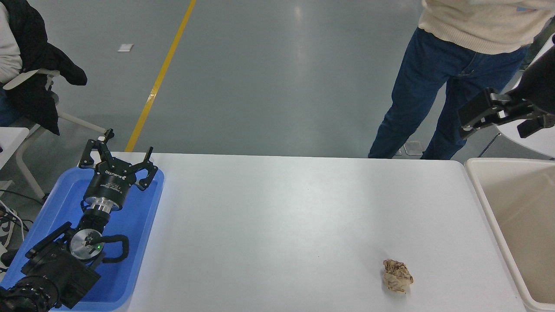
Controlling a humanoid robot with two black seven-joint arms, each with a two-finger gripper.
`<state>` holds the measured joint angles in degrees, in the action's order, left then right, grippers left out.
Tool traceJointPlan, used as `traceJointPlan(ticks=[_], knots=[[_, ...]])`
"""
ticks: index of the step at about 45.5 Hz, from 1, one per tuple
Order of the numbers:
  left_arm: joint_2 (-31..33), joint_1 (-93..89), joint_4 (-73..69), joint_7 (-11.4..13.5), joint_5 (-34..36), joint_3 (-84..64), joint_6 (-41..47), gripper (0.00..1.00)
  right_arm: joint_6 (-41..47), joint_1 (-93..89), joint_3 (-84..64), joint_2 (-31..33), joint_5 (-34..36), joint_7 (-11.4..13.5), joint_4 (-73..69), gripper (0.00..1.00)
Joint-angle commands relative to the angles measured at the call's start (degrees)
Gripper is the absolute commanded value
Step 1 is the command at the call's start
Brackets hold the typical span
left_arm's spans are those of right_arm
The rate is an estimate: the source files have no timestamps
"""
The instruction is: Pick up paper ball place in dustbin
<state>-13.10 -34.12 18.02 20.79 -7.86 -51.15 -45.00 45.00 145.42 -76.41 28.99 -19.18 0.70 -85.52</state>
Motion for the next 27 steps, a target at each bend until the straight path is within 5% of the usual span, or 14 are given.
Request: traceJointPlan(ticks=[1, 27], knots=[[0.0, 0.0, 0.0, 0.2, 0.1, 0.1, 0.0, 1.0, 0.0, -0.2, 0.0, -0.2, 0.0, 0.0, 0.0, 1.0], [0.0, 0.0, 0.0, 0.1, 0.1, 0.0, 0.0, 1.0, 0.0, -2.2, 0.1, -0.8, -0.1, 0.0, 0.1, 1.0]])
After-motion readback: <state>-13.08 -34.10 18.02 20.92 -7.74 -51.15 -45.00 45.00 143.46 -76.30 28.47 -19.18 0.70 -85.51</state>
